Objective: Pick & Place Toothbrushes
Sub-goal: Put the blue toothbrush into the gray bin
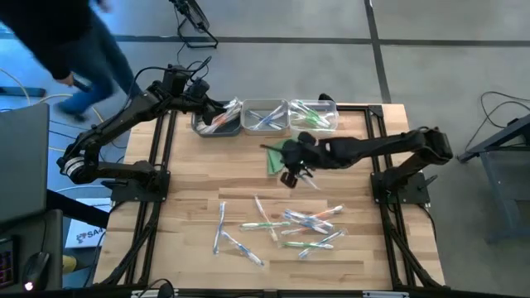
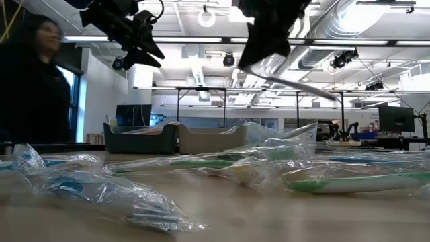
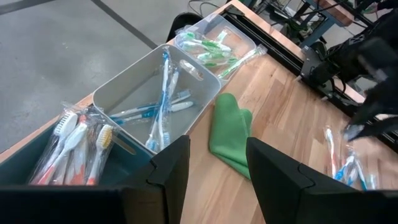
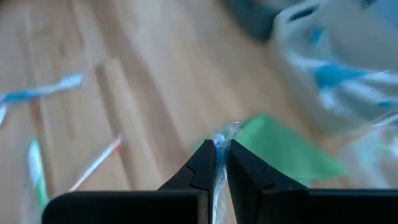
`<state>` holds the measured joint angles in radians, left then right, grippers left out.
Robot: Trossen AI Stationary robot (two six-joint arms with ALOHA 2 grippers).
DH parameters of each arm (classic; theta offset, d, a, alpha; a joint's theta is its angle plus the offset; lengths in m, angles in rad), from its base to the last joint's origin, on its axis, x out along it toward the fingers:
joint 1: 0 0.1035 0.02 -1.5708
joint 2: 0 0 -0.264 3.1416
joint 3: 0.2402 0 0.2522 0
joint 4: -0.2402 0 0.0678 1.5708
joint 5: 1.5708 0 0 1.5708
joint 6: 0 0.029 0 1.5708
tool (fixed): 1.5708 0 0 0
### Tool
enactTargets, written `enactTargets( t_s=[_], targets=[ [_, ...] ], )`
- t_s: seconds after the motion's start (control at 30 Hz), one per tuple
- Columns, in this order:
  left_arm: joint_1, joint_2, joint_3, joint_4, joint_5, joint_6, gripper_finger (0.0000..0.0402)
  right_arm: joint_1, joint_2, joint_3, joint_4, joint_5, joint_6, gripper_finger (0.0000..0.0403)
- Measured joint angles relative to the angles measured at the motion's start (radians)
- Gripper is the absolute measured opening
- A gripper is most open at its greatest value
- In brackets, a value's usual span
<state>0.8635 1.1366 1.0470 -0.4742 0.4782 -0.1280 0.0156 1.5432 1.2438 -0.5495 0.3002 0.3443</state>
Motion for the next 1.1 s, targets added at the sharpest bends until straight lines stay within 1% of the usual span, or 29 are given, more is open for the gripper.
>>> enactTargets(
  t_s=[0.17, 0.37, 0.5, 0.63, 0.77, 0.97, 1.1],
  targets=[
    [0.000, 0.000, 0.000, 0.000, 0.002, 0.000, 0.0155, -0.031, -0.039, 0.001, 0.150, 0.059, -0.038, 0.0023],
    [0.000, 0.000, 0.000, 0.000, 0.002, -0.010, 0.0155, -0.056, -0.039, 0.000, 0.370, 0.058, -0.151, 0.0023],
    [0.000, 0.000, 0.000, 0.000, 0.002, -0.011, 0.0155, -0.067, -0.039, 0.001, 0.401, 0.062, -0.191, 0.0023],
    [0.000, 0.000, 0.000, 0.000, 0.002, -0.011, 0.0155, -0.082, -0.038, 0.001, 0.402, 0.064, -0.195, 0.0023],
    [0.000, 0.000, 0.000, 0.000, 0.002, -0.011, 0.0155, -0.094, -0.038, 0.001, 0.403, 0.065, -0.233, 0.0023],
    [0.000, 0.000, 0.000, 0.001, -0.001, -0.009, 0.0155, -0.119, -0.038, 0.001, 0.452, 0.064, -0.243, 0.0023],
    [0.000, 0.000, 0.000, 0.000, -0.001, -0.008, 0.0155, -0.134, -0.038, 0.001, 0.479, 0.051, -0.281, 0.0023]
  ],
)
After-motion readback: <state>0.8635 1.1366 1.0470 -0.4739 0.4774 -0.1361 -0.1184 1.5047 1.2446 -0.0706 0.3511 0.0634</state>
